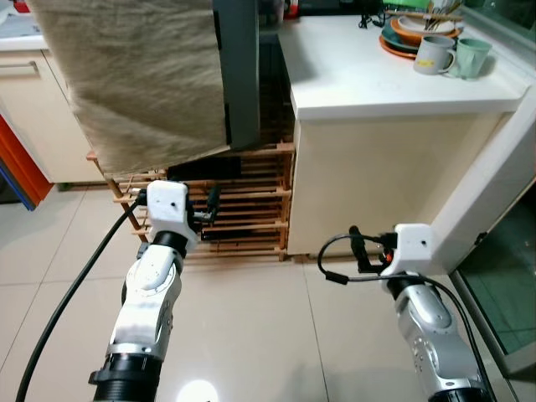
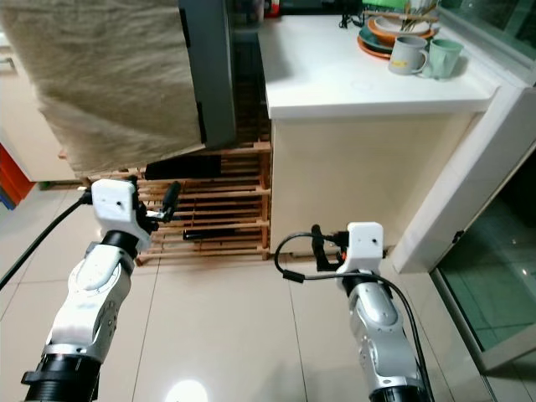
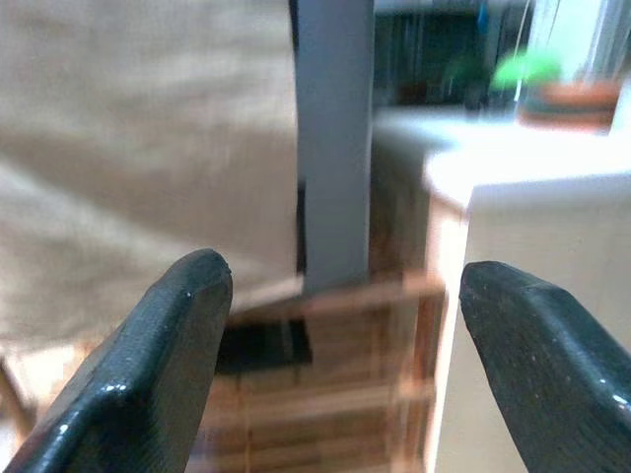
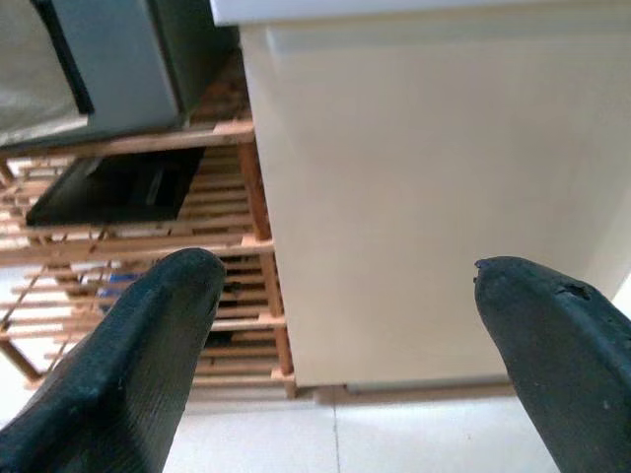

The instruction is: Restocking fridge

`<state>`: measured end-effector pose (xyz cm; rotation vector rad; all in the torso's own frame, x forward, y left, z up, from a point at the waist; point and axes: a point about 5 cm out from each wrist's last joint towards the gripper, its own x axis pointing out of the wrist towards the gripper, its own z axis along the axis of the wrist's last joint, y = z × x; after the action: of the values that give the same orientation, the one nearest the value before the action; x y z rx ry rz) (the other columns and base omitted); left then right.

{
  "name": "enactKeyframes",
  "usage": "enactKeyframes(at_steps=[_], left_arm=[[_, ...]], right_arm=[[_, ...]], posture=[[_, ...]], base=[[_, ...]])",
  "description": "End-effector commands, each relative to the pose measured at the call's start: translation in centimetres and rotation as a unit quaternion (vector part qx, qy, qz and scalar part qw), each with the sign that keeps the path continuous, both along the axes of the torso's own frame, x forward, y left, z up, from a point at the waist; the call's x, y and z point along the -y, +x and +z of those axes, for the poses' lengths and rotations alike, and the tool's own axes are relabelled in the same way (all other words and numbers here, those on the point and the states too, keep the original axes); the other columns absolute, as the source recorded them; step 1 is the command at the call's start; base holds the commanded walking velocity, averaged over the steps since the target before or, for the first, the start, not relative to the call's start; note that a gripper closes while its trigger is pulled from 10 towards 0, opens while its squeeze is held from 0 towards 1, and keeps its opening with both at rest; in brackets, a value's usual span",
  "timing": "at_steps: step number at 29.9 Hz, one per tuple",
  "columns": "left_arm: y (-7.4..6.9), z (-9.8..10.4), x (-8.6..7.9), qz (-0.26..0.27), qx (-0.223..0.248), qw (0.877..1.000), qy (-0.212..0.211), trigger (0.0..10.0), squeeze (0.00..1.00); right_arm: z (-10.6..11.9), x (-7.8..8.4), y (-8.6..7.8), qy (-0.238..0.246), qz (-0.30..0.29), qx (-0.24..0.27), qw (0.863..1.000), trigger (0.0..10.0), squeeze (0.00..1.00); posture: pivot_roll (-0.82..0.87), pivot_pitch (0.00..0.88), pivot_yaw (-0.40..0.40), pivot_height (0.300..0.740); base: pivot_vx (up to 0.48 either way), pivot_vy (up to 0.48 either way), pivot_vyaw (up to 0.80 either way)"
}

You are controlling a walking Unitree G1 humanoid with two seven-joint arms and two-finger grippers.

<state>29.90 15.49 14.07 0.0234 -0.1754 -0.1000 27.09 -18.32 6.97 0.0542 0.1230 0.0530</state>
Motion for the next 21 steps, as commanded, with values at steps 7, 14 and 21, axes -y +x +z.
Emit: enactKeyframes(at_steps=[7, 14, 21], left_arm=[[-5.0, -2.1, -1.2, -0.032, -0.051, 0.997, 0.05, 10.0, 0.0], [-6.8, -2.7, -0.6, -0.044, -0.046, 0.998, 0.024, 10.0, 0.0], [-5.4, -2.4, -1.7, 0.009, -0.062, 0.998, 0.028, 10.0, 0.0]], right_arm=[[0.7, 2.7, -2.2, 0.018, -0.026, 0.03, 0.999, 10.0, 0.0], [-0.1, 3.1, -4.0, -0.004, 0.0, 0.018, 1.0, 10.0, 0.0], [0.4, 2.1, -2.9, 0.004, 0.009, 0.033, 0.999, 10.0, 0.0]], posture=[[-0.1, 0.0, -0.004, 0.74], [-0.11, 0.0, -0.022, 0.74], [-0.09, 0.0, -0.019, 0.74]], base=[[0.0, 0.0, 0.0], [0.058, 0.0, 0.0], [0.432, 0.0, 0.0]])
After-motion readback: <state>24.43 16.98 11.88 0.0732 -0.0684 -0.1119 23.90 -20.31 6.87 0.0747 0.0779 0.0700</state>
